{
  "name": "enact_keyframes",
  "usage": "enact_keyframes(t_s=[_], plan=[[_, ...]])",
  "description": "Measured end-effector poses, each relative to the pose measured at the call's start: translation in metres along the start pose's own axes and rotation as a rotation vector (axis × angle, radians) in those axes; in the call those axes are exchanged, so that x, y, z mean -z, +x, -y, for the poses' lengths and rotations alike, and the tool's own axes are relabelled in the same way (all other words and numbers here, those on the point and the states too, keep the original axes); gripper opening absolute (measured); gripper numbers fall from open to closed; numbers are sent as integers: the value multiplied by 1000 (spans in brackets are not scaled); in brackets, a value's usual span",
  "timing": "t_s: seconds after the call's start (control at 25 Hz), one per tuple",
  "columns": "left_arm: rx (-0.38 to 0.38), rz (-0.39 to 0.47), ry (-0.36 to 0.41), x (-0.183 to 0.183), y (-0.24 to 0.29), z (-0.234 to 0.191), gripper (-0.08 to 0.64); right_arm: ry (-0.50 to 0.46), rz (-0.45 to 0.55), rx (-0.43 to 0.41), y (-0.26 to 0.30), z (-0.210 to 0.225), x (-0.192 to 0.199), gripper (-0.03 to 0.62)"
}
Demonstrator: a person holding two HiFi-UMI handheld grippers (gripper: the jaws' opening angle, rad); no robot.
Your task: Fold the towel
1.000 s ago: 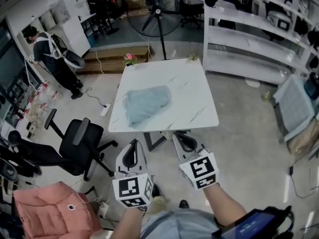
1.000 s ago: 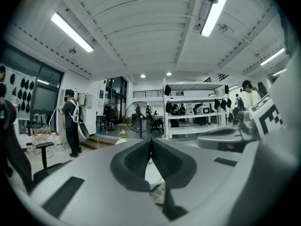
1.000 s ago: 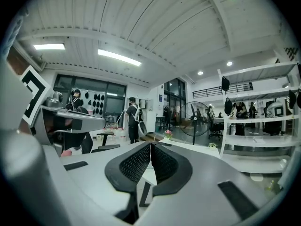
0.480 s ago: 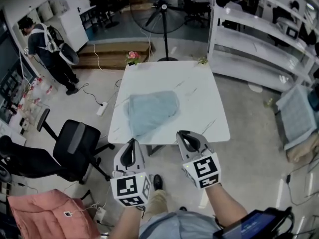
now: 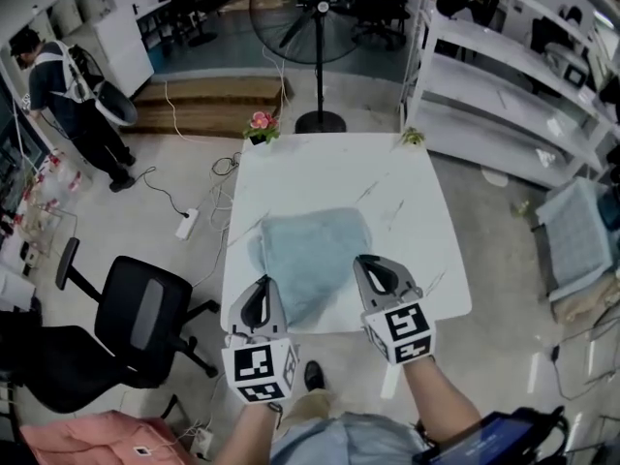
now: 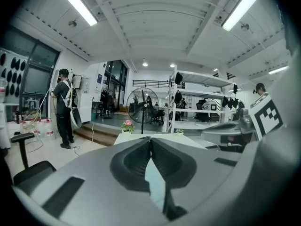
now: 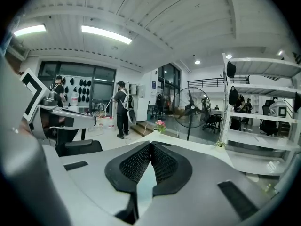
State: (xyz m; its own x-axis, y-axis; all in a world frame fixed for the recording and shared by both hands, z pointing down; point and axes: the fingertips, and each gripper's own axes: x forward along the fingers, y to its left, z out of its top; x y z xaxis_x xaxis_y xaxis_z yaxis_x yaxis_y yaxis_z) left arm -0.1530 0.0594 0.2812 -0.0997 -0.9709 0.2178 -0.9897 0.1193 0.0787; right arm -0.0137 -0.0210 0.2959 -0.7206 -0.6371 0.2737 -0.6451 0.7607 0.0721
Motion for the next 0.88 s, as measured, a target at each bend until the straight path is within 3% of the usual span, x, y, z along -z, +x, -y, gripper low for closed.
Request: enact_keyframes(t_s=[0.44,0.88], plan=[[45,41,37,-41,68,-47,9,-30,73,99,63,31,-54,17],[48,-50,54,-19,129,-61,9,-24,22,134,101,79,-39,18]])
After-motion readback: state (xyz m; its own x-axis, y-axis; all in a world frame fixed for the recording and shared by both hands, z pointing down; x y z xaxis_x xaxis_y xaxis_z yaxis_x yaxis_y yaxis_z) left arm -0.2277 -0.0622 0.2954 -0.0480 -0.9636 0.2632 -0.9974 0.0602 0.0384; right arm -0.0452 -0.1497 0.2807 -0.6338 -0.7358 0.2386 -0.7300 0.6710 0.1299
